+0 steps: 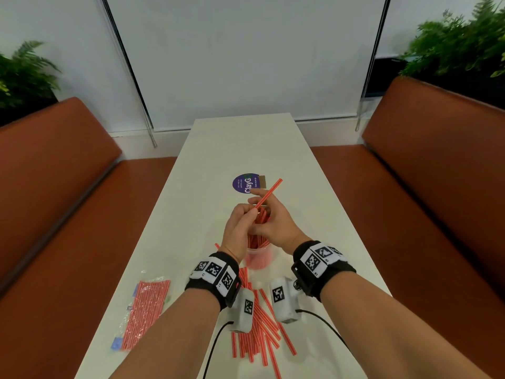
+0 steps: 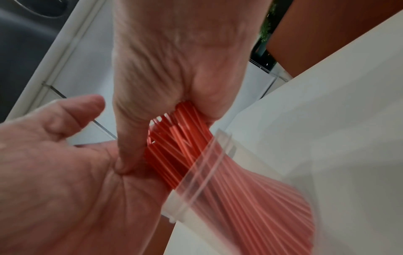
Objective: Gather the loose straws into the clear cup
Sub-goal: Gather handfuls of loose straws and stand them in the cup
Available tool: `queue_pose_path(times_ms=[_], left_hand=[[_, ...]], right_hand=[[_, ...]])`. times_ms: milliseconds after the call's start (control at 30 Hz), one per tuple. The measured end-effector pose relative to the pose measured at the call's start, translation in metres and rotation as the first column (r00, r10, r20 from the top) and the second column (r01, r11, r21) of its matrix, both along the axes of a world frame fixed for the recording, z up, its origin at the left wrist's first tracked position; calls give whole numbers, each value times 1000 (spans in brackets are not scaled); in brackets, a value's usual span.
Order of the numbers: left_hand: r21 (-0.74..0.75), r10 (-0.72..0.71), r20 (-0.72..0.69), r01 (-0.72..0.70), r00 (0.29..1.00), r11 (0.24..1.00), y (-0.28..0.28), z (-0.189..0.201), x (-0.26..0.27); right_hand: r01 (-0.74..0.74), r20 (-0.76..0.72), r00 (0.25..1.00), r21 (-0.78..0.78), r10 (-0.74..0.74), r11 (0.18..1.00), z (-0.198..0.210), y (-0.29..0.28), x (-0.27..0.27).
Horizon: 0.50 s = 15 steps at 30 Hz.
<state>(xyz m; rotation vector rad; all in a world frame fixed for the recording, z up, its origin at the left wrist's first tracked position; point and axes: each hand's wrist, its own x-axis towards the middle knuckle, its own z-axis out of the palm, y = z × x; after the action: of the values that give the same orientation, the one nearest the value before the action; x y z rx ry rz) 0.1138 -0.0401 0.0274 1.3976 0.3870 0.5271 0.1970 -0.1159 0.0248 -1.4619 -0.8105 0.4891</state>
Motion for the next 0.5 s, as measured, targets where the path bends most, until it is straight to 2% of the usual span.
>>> queue_pose_path(times_ms=[67,167,267,367,433,500], left_hand=[[35,-16,73,13,997,999,1,-2,-3],[194,-63,95,44,993,980,1,-7,-9],[451,-18,-44,36,999,892,2,-7,-16],[604,174,-208,-14,963,797,0,-9,-17],[566,220,-296,-15,930,824,0,-16,-16],[421,137,-351,25,926,907,3,-26,-11]], right_hand=[[41,-23,999,26,-40,999,1,2,-2],[101,-170,982,93,-84,990,7,4,-5],[225,-184,961,87,-206,971,14,7,-2],[300,-63,952,0,-299,954,16,11,2],[288,32,957,-32,-287,957,14,13,1],[253,88,965,-56,-248,966,11,14,0]])
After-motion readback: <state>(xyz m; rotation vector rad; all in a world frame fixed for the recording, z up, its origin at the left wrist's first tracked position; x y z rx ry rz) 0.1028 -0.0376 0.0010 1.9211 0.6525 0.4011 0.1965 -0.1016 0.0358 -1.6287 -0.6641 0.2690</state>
